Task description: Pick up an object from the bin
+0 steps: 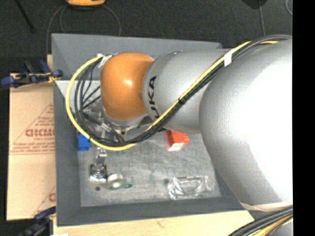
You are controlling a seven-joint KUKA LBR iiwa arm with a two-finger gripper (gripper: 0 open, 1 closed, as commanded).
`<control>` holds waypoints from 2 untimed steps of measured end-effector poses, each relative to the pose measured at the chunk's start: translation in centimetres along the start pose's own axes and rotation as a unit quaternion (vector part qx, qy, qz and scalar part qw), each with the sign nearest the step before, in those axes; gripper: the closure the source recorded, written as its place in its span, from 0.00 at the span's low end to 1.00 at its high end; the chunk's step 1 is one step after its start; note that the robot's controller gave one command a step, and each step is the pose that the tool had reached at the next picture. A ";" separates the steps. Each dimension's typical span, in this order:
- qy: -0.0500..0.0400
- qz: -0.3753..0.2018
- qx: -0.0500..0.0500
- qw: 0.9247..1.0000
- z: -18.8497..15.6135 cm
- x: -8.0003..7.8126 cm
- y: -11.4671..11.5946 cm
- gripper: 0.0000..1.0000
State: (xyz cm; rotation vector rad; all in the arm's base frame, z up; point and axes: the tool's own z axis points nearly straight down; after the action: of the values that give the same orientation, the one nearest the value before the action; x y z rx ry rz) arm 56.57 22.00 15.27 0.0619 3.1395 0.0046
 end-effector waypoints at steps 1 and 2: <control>0.004 0.067 0.002 0.998 3.6 8.0 0.3 0.00; 0.000 -0.167 0.002 0.986 3.7 8.9 -2.3 0.00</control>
Offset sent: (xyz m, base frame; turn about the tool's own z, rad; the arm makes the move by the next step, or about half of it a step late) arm -0.0764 0.0059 -0.0342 0.1388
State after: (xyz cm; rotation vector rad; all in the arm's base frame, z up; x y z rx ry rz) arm 47.61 20.05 11.54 -0.4622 3.1064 -0.0032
